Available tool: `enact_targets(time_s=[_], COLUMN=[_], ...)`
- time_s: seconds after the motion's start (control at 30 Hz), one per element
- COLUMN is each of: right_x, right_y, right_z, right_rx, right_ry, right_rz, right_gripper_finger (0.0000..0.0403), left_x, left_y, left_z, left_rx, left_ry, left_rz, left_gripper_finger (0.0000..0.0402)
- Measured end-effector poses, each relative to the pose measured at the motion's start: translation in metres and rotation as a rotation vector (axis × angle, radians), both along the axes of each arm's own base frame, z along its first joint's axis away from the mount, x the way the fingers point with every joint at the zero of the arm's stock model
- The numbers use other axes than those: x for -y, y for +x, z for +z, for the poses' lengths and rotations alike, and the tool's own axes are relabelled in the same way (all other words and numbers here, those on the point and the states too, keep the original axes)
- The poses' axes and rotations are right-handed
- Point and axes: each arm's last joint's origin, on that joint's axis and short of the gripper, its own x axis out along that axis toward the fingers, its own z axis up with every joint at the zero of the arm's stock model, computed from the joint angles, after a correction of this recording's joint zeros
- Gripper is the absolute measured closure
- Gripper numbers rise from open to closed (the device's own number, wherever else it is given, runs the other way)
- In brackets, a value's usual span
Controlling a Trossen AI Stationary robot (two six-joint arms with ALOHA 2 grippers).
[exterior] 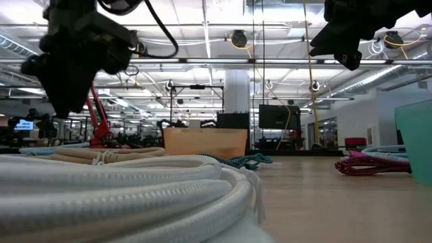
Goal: Pick & Place USB Port
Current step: Put the light brown wire cable into the orange bin
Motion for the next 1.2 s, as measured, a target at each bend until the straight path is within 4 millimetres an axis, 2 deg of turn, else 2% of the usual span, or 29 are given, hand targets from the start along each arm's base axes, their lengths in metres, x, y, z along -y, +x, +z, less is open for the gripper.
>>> enact_targets(time_s=[0.2, 0.37, 0.67, 1.0, 1.2], right_x=[0.000, -0.001, -0.001, -0.001, -0.001], right_y=[0.000, 0.000, 0.000, 0.000, 0.000], right_z=[0.000, -0.001, -0.001, -0.001, 0.000], right_rx=[-0.004, -0.009, -0.009, -0.009, -0.007], right_ry=[-0.002, 0.018, 0.016, 0.009, 0.009], right_rz=[0.002, 0.022, 0.022, 0.026, 0.026], right_gripper_finger=[0.0319, 0.0319, 0.0319, 0.0319, 0.0319], left_x=[-0.010, -0.018, -0.023, -0.019, -0.018], left_y=[0.017, 0.024, 0.027, 0.028, 0.034], left_z=[-0.018, -0.029, -0.039, -0.052, -0.066], left_rx=[0.006, -0.013, -0.059, -0.119, -0.136], left_ry=[0.027, 0.030, 0.040, 0.013, 0.011], left_rz=[-0.021, -0.030, -0.052, -0.076, -0.080], left_gripper_finger=[0.0250, 0.0250, 0.0250, 0.0250, 0.0250])
